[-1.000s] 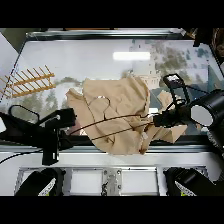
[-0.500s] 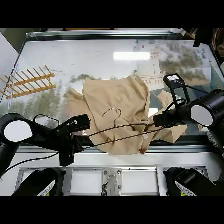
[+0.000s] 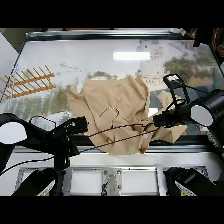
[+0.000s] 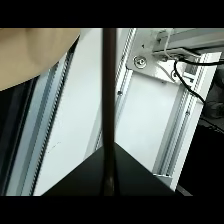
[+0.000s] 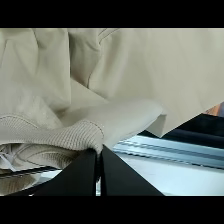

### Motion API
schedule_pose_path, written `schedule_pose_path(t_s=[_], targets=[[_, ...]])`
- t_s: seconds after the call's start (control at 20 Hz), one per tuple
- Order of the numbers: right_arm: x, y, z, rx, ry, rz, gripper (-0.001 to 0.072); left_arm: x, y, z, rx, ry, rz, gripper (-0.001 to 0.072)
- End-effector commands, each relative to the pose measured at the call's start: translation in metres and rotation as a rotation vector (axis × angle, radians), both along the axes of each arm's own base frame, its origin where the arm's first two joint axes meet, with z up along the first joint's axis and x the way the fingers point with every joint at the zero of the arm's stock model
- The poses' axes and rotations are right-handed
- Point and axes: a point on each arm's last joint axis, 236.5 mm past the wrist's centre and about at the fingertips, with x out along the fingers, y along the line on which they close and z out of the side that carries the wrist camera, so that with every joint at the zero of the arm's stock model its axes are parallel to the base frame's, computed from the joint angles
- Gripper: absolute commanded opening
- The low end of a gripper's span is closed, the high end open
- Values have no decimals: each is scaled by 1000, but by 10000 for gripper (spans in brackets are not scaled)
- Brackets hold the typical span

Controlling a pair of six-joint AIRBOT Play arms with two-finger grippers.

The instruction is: Fold the clothes and pants, and hang the long-sleeved shirts on hangers.

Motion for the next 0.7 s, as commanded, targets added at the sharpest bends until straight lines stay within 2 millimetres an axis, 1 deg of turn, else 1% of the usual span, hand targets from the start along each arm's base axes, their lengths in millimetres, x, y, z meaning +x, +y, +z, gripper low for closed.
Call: schedule_pose_path(t_s=[0.0, 0.1, 0.15, 0.2, 0.3, 0.4, 0.45, 0.55, 0.6, 0.65], targets=[[0, 0, 0, 0, 1, 0, 20, -1, 5, 8, -9, -61, 16, 9], [0, 0, 0, 0, 0, 0, 21, 3, 19, 4, 52, -79, 66, 10], [0, 0, 0, 0, 0, 0, 20, 2, 26, 1, 85, -69, 76, 10], [0, 0, 0, 0, 0, 0, 21, 1, 29, -2, 104, -50, 72, 9], [0, 0, 0, 0, 1, 0, 20, 4, 26, -8, 119, -12, 70, 10], [0, 0, 0, 0, 1, 0, 21, 12, 22, -17, 135, 24, 81, 9], [0, 0, 0, 0, 1, 0, 21, 17, 16, -20, 126, 39, 86, 9], [0, 0, 0, 0, 1, 0, 20, 25, -5, -24, 65, 72, 94, 8], [0, 0, 0, 0, 1, 0, 21, 28, -11, -26, 47, 86, 100, 8], [0, 0, 0, 0, 1, 0, 21, 31, -13, -29, 47, 94, 107, 8]])
